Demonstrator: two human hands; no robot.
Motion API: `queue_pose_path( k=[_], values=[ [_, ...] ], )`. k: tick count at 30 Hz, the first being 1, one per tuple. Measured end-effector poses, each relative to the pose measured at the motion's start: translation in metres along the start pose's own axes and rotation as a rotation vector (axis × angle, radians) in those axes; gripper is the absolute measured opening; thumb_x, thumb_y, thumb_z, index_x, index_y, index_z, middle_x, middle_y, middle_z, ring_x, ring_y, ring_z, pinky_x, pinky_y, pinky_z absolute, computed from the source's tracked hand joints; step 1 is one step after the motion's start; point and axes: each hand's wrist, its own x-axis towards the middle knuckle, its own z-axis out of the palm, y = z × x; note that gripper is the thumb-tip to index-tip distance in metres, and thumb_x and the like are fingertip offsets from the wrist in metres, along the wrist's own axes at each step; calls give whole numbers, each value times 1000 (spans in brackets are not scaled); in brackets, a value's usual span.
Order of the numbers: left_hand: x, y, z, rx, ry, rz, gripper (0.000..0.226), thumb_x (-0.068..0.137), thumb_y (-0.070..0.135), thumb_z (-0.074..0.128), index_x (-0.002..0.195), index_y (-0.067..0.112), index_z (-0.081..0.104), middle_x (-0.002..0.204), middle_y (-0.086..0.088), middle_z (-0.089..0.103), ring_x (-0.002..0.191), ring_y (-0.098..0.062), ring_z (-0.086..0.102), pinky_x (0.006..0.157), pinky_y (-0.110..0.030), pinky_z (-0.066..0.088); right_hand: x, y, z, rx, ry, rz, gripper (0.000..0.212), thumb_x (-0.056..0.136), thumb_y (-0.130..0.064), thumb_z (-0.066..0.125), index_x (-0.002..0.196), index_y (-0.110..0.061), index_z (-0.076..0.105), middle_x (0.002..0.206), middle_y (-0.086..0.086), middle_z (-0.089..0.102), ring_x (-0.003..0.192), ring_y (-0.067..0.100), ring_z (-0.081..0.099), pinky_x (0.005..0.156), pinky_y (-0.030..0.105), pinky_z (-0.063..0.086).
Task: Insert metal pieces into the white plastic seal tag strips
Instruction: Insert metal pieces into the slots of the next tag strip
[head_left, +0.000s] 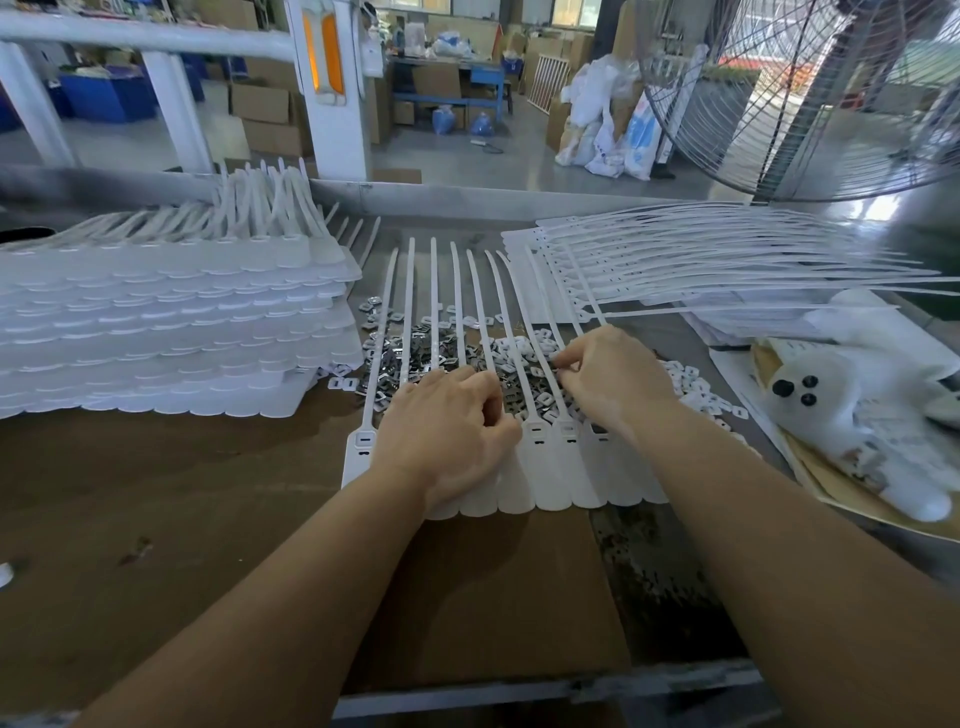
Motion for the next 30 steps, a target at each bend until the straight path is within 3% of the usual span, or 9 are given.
queue_pose_path(
  k=[6, 10, 13, 17, 23, 30],
  values=[
    [0, 0, -1, -3, -14, 0, 17, 84, 44, 42, 73, 30, 40, 80, 11, 45, 83, -12, 39, 78, -29, 24, -2, 3, 2, 145, 72, -13, 14, 88, -16, 62, 96, -21, 73, 96, -4, 70, 73, 9, 61, 70, 23, 47],
    [0, 0, -1, -3, -21, -3, 17, 84, 42, 42, 72, 31, 39, 80, 11, 44, 84, -13, 38, 77, -29, 24, -9, 8, -3, 253, 139, -48, 15, 87, -9, 63, 95, -14, 74, 96, 0, 72, 85, 11, 64, 79, 21, 48],
    [0, 1, -1, -1, -26, -3, 21, 85, 42, 43, 69, 31, 35, 81, 11, 44, 84, -13, 38, 77, -29, 24, -17, 14, -10, 353, 136, -55, 13, 84, -7, 66, 92, -12, 74, 88, 0, 71, 79, 9, 65, 76, 17, 48],
    [0, 1, -1, -8, -18, -2, 16, 85, 40, 42, 74, 29, 42, 80, 11, 45, 84, -14, 39, 77, -30, 24, -27, 21, -18, 358, 81, -78, 9, 81, -7, 69, 84, -14, 73, 75, -7, 65, 73, 3, 62, 69, 12, 46],
    [1, 1, -2, -9, -39, -5, 16, 81, 43, 39, 69, 33, 35, 76, 13, 42, 84, -13, 40, 79, -29, 25, -35, 26, -30, 298, -74, -97, 8, 81, -7, 69, 79, -13, 73, 69, -15, 61, 66, -4, 56, 56, 0, 39],
    [1, 0, 0, -10, -13, -4, 19, 83, 41, 41, 68, 31, 36, 77, 12, 44, 83, -13, 40, 77, -29, 23, -37, 27, -34, 237, -169, -84, 10, 82, -8, 67, 77, -16, 70, 72, -11, 60, 68, 0, 55, 54, 10, 37]
  ],
)
